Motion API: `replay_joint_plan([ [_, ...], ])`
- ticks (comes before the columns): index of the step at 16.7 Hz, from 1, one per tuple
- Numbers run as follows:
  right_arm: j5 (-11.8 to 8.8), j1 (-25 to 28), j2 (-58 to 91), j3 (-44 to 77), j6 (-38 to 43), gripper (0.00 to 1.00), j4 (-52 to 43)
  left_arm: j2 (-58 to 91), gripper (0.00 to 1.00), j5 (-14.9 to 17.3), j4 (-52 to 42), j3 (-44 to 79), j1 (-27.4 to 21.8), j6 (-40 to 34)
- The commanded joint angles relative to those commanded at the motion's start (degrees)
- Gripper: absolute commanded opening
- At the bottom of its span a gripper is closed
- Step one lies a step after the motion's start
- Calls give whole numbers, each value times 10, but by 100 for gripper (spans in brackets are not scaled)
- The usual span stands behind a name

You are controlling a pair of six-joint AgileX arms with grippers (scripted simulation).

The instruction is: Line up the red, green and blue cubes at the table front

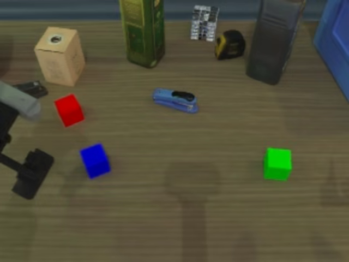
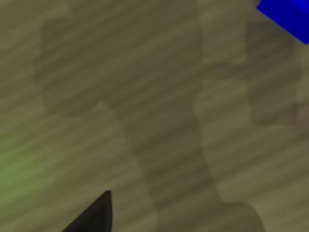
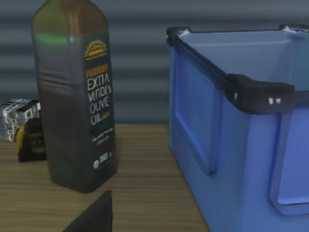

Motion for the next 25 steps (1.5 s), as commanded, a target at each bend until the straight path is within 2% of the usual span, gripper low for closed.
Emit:
replay_joint_plan([
  [8,0,0,0,0,0,100,0,438,100,-10,-239,375,-17,174],
  [15,0,0,0,0,0,100,0,631,100,-30,-309,675,-19,273],
  [19,0,0,0,0,0,100,0,659,100,-37,-311,741,-19,293],
  [25,0,0,0,0,0,100,0,657,100,-36,-308,738,-17,292],
])
